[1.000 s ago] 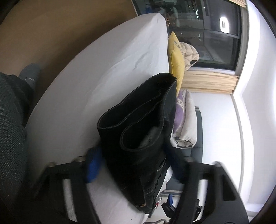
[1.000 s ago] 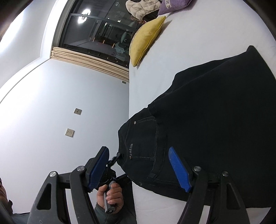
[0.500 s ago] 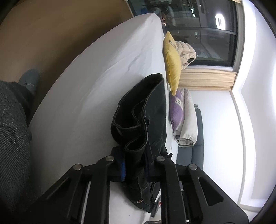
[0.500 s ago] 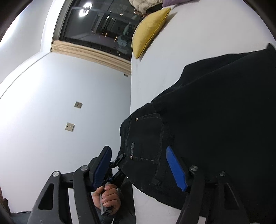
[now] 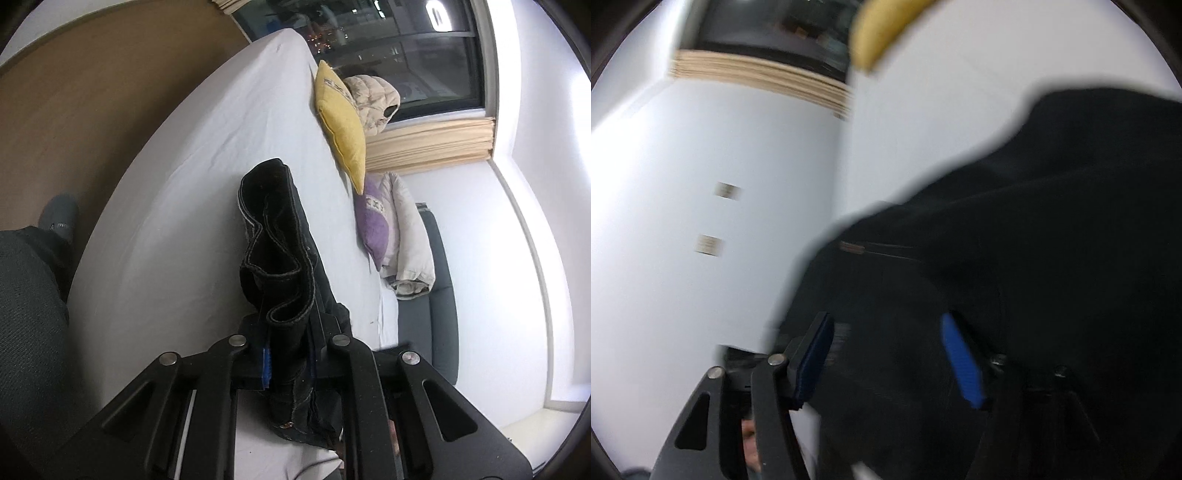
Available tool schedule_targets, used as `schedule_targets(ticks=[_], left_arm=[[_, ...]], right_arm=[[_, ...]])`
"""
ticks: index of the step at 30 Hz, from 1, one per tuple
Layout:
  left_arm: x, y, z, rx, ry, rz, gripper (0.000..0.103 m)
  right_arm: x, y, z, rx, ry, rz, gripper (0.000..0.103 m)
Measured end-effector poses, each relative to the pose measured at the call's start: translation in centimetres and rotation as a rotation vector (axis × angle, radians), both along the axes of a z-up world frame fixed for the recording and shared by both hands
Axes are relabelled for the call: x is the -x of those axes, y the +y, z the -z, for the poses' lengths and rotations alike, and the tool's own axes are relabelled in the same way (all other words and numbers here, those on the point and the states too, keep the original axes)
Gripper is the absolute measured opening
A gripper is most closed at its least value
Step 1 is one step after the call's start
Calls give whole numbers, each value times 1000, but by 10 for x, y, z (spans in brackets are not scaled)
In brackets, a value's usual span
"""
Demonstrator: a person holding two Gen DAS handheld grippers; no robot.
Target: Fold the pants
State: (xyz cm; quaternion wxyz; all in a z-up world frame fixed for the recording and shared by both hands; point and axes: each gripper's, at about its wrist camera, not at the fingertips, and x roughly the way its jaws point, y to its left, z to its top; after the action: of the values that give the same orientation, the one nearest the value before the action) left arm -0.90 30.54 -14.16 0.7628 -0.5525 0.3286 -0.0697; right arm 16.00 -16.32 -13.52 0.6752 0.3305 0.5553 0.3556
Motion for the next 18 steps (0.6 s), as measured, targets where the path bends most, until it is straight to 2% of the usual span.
schedule_targets(ticks=[2,4,7,8,9,10,12,14,18], left_arm=[[-1,0,-1,-4,10,-2,11],[5,-1,-2,-14,11,3,11],[0,-6,-14,-50,4,19,11],[-1,-8,-17,-60,0,25,11],[-7,-10,-24,-81,-8,34,11],[-9,-13,-30,-99,-14,44,11],[-14,-22,-45,-148,-31,70,11],[-18,-34,-60,-201,-48,99,11],[-36,-77,-97,-335,-99,195,11]], right_arm=[[-6,-2,12,-5,29,17,30],[-6,-5,16,-32,52,34,29],[-1,-2,14,-36,27,27,30],[0,-4,13,-60,34,37,37],[1,-4,12,-82,41,46,49],[1,-6,8,-115,50,60,57],[4,-9,-3,-154,41,76,90],[6,-13,-15,-149,12,83,97],[7,-33,-25,-175,17,102,97]])
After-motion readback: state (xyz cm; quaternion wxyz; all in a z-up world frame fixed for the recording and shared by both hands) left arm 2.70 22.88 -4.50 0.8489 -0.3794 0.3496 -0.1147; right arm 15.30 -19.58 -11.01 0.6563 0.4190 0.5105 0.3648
